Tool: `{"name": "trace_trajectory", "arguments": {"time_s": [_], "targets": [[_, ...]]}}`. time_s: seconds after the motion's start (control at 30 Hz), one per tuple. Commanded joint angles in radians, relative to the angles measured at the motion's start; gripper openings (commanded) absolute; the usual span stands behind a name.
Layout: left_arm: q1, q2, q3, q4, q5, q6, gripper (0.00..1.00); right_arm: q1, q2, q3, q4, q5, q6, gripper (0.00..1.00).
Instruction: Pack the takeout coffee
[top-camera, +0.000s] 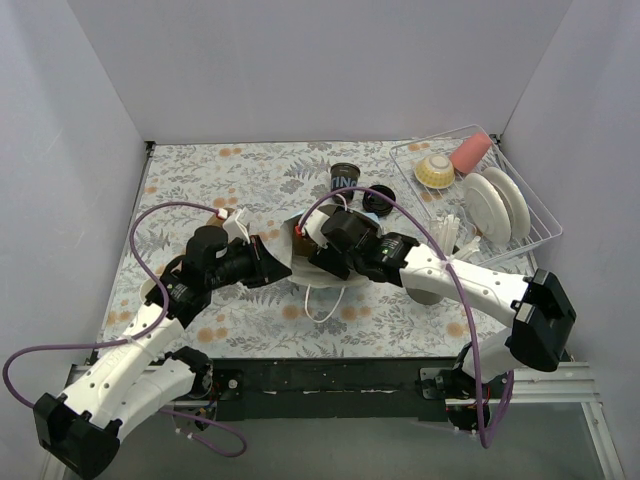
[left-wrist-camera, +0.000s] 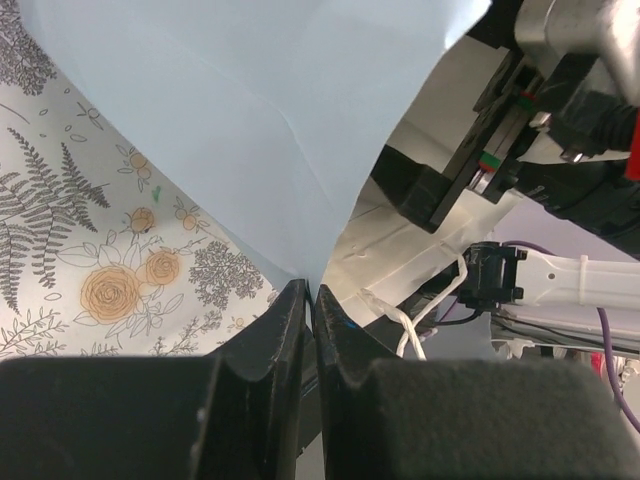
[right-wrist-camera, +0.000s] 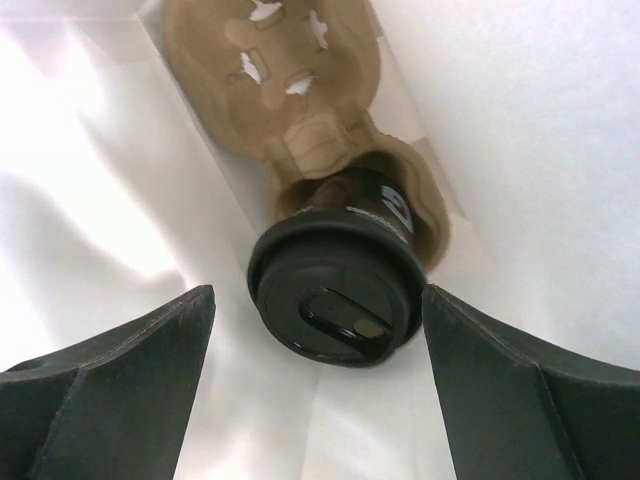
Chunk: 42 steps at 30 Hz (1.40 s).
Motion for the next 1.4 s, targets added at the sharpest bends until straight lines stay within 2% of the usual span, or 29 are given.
{"name": "trace_trajectory", "arguments": {"time_s": [0.0, 0.8, 1.13, 1.37], "targets": [[-0.004, 0.001, 0.065, -0.018, 0.008, 0.007, 0.08, 0.002, -0.039, 0.018, 0.026, -0.009, 0.001, 0.92], [-0.004, 0.018, 0.114, -0.015, -0.018, -0.031, 0.08, 0.0, -0.03, 0.124, 0.012, 0.022, -0.01, 0.88], [-0.004, 0.056, 0.168, -0.017, -0.025, -0.019, 0.14, -0.03, 0.012, 0.16, 0.044, 0.021, -0.03, 0.87], [-0.004, 0.081, 0.188, -0.032, -0.047, -0.019, 0.25, -0.058, 0.038, 0.162, 0.056, -0.002, -0.049, 0.86]]}}
